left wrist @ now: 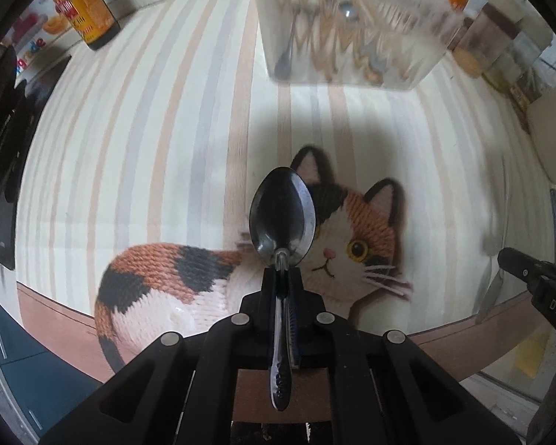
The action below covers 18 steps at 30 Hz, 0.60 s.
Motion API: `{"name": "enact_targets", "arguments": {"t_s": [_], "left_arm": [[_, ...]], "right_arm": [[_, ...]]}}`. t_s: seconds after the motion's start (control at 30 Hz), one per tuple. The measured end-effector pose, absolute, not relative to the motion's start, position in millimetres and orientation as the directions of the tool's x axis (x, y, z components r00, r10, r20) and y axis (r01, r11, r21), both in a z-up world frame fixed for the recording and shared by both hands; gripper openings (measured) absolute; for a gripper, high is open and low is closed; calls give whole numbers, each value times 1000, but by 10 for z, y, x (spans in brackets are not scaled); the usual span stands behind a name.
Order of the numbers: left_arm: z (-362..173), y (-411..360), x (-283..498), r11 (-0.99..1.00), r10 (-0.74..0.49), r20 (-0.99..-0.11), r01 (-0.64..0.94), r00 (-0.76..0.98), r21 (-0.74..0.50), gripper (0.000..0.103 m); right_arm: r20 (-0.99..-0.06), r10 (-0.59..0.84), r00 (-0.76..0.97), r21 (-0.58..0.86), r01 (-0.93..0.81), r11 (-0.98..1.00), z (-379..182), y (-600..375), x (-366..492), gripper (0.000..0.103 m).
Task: Organize utensils
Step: 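Carry both spoons to the clear basket and lower them inside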
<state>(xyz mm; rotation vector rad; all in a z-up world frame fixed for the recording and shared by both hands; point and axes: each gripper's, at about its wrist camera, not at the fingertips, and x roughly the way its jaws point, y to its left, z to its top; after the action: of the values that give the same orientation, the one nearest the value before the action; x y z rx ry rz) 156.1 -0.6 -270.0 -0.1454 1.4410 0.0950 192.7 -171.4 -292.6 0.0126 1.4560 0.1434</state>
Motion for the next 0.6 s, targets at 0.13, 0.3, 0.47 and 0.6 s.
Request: {"name": "enact_targets", "arguments": {"t_s": [0.13,0.3,0.47,0.6], "left_arm": [[-2491,5,1537,984,-33,-985,-166,171,-61,4],[-2256,83,1506,981,-46,-976,-174,214,-84,4],[-2062,156,1486,978,-50,-966,-183,254,-99,4],[-1869,216,1507,976,-59,-956,-186,288,-116,4]], "right_arm": [[-985,127,121,119,-72,990,-2861,-1757,1883,0],[-980,154,126,148,-54,987,-2800,-1816,1801,0],[-971,182,155,177,-45,983,-2622,-1881,1797,0],[-960,205,189,200,-47,979,-2467,-1876,1880,0]]}}
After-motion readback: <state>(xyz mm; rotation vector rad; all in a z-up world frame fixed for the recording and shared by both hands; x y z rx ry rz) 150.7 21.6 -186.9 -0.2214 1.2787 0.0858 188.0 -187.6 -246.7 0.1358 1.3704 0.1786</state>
